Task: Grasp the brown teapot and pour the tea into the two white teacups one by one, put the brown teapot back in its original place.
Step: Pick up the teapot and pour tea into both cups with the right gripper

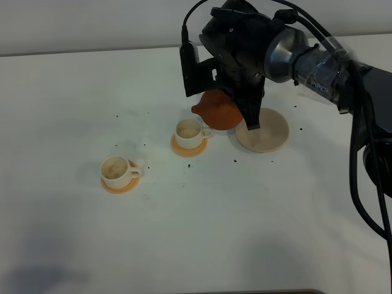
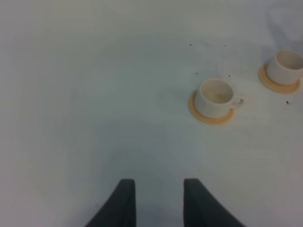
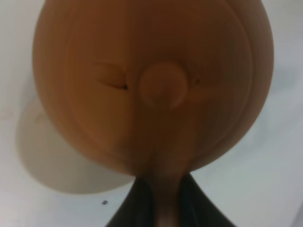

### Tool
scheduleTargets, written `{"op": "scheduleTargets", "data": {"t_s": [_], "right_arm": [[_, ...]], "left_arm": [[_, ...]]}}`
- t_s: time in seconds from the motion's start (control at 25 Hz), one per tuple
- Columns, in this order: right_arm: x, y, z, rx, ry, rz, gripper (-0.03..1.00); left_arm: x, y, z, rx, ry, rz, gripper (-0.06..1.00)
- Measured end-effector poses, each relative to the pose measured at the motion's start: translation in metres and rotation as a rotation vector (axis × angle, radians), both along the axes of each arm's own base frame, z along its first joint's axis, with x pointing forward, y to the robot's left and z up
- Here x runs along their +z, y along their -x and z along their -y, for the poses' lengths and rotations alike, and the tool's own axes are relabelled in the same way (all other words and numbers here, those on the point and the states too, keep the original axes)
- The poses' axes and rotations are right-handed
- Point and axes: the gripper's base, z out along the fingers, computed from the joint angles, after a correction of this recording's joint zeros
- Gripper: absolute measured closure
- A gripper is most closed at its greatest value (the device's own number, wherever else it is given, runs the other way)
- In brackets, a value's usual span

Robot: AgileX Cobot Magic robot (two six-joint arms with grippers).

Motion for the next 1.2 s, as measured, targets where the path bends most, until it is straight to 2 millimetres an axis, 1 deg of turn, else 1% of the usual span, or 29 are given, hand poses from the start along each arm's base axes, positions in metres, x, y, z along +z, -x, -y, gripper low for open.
{"op": "scheduleTargets", "data": {"t_s": [0.36, 0.52, 0.68, 0.84, 1.2], "right_arm": [[-0.001, 0.000, -0.004, 0.087, 0.075, 0.051, 0.88], [-0.014, 0.002, -0.010, 0.116, 0.116, 0.054, 0.88], [-0.019, 0.006, -0.017, 0.148, 0.152, 0.076, 0.88], [-0.020, 0.010, -0.022, 0.169, 0.161, 0.091, 0.88], [-0.018, 0.008, -0.021, 0.179, 0.188, 0.118, 0.88]], "left_arm": [[0.000, 0.000, 0.000, 0.000, 0.000, 0.000, 0.69], [0.000, 0.000, 0.000, 0.000, 0.000, 0.000, 0.69], [0.000, 0.000, 0.000, 0.000, 0.000, 0.000, 0.69], [0.000, 0.000, 0.000, 0.000, 0.000, 0.000, 0.69], [0.000, 0.000, 0.000, 0.000, 0.000, 0.000, 0.69]]}}
